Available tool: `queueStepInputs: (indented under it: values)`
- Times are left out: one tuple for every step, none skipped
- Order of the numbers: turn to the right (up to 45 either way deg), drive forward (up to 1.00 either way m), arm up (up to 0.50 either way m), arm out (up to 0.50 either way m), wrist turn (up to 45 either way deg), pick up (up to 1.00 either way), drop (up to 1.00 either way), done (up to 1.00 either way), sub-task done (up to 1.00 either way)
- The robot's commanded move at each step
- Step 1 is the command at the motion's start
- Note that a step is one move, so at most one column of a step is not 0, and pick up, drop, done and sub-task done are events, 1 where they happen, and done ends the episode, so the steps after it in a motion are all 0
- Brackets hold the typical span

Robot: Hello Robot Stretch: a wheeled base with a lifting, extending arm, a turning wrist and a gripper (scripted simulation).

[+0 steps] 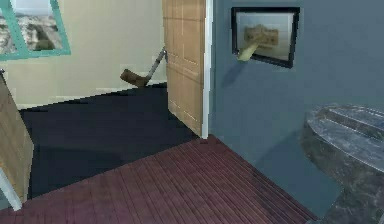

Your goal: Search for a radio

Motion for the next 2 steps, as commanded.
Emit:
queueStepInputs:
  values:
    - [0.0,0.20,0.00,0.00,0.0,0.00,0.00,0.00,0.00]
    - [-45.0,0.00,0.00,0.00,0.0,0.00,0.00,0.00,0.00]
